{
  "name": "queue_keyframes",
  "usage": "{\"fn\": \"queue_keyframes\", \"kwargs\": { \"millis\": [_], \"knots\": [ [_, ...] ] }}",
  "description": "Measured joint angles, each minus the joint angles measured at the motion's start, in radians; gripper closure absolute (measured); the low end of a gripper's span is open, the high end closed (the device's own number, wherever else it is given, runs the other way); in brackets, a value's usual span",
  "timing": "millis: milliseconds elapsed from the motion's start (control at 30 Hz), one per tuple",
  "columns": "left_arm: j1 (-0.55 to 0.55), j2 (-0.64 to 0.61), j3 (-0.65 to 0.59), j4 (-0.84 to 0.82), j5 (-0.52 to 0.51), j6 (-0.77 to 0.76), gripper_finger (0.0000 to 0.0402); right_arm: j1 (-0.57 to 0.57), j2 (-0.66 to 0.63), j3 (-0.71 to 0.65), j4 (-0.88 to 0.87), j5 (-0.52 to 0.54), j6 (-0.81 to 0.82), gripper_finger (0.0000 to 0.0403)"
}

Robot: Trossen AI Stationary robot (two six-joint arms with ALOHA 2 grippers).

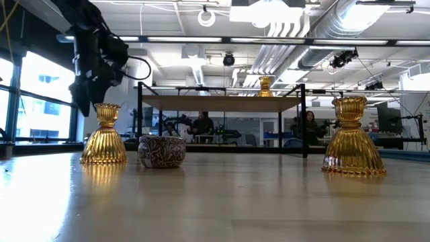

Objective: Pick & Place candle stick holders
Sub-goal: Put the blue patterned candle on the shelf

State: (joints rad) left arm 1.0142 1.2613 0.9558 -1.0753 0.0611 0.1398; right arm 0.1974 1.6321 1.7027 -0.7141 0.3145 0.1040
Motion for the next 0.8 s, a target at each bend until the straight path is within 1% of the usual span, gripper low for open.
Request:
{"fn": "queue_keyframes", "kwargs": {
  "millis": [67, 167, 300, 467, 633, 800],
  "knots": [
    [0.0, 0.0, -0.001, 0.004, -0.025, 0.003, 0.0021, 0.0, 0.0, 0.0, 0.004, 0.001, 0.0, 0.0186],
    [0.0, 0.012, -0.001, 0.022, -0.037, -0.01, 0.0021, 0.0, 0.0, 0.0, 0.002, 0.001, 0.0, 0.0186],
    [0.0, 0.05, -0.001, 0.04, -0.032, -0.013, 0.0021, 0.0, 0.0, 0.0, 0.009, 0.007, 0.0, 0.0186],
    [0.0, 0.127, -0.001, 0.066, 0.009, -0.013, 0.0021, 0.0, 0.0, 0.0, 0.009, 0.012, 0.0, 0.0186],
    [0.0, 0.185, -0.001, 0.1, 0.01, -0.014, 0.0021, 0.0, 0.0, 0.0, 0.009, 0.011, 0.0, 0.0186],
    [0.0, 0.202, -0.001, 0.121, -0.015, -0.018, 0.0021, 0.0, 0.0, 0.0, 0.008, 0.009, 0.0, 0.0186]
  ]
}}
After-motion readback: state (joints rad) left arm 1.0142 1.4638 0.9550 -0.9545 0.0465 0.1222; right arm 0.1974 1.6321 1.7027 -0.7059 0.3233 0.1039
